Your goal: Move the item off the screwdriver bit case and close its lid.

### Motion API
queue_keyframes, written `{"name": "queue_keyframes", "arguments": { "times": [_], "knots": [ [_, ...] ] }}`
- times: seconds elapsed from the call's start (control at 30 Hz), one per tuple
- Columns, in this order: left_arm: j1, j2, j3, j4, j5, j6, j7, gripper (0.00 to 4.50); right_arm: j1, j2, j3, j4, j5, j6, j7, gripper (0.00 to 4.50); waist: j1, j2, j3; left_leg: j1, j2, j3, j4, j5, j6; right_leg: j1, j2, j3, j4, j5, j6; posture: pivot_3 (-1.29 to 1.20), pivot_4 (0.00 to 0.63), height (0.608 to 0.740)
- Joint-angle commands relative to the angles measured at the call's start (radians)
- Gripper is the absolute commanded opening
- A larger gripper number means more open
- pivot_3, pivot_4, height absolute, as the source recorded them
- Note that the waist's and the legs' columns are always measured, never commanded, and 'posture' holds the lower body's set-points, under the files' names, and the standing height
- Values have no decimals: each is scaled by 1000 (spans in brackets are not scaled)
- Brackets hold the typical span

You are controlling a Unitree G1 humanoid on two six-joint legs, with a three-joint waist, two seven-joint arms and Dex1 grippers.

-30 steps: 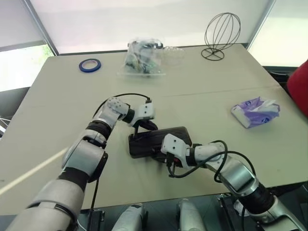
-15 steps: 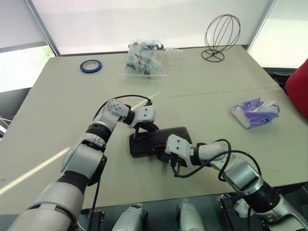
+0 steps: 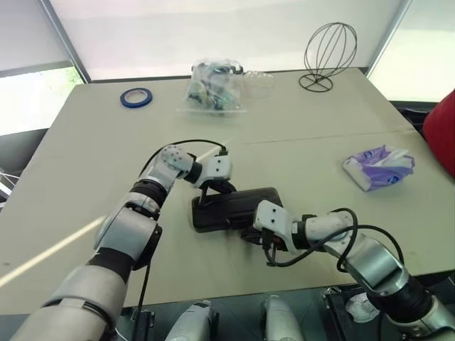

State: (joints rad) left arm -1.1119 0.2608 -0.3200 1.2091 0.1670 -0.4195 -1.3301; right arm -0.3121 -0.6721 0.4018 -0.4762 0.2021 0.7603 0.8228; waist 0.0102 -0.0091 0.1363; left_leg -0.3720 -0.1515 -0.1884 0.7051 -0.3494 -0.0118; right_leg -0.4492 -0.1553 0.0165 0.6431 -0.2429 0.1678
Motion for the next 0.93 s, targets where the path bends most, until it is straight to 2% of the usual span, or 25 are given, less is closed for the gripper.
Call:
{"name": "queue_keyframes", "arguments": {
  "times": [0.03, 0.5, 0.63, 0.7, 0.77, 0.87, 0.93],
  "knots": [
    [24, -3, -14, 6, 21, -4, -59, 0, -39, 20, -23, 39, -28, -44, -26, 87, -1, 0, 0, 0, 0, 0, 0, 0, 0, 0, 0, 0, 0, 0, 0, 0, 150, 740],
    [93, -29, -23, -43, 20, -14, -119, 0, -115, 93, -33, 185, -116, -60, -114, 87, -24, -3, -2, 2, 2, 0, -3, 0, 0, 0, 2, 0, 0, 0, 0, 0, 150, 740],
    [39, -31, 18, -7, 20, 9, 11, 0, -28, 18, -10, 35, -59, -7, -21, 87, -17, -3, -2, 2, 2, 0, -3, 0, 0, 0, 1, 0, 0, 0, 0, 0, 150, 740],
    [-11, -18, 64, 16, -5, 47, 70, 0, 61, -42, -36, -89, -2, 27, 20, 87, 8, -2, -2, 2, 0, -1, -2, 0, 0, 1, 0, 0, 0, 0, 0, 0, 150, 740],
    [-56, 15, 114, 33, -35, 83, 108, 0, 153, -93, -112, -214, 70, 77, 37, 87, 10, -3, -2, -1, -2, -6, -1, 0, 0, 2, 0, -1, -4, 0, 0, 0, 150, 740],
    [-101, 103, 220, 34, -113, 159, 110, 0, 300, -109, -362, -408, 271, 190, 58, 87, -4, -4, 1, -3, -1, -5, -2, 0, 0, 0, 1, -1, -7, 0, 0, 0, 150, 740],
    [-102, 160, 284, 20, -161, 214, 115, 0, 326, -75, -522, -461, 385, 246, 30, 87, -9, -5, 1, -3, 1, -3, -4, 0, 0, -1, 1, 0, -7, 0, 1, 0, 150, 740]
  ]
}}
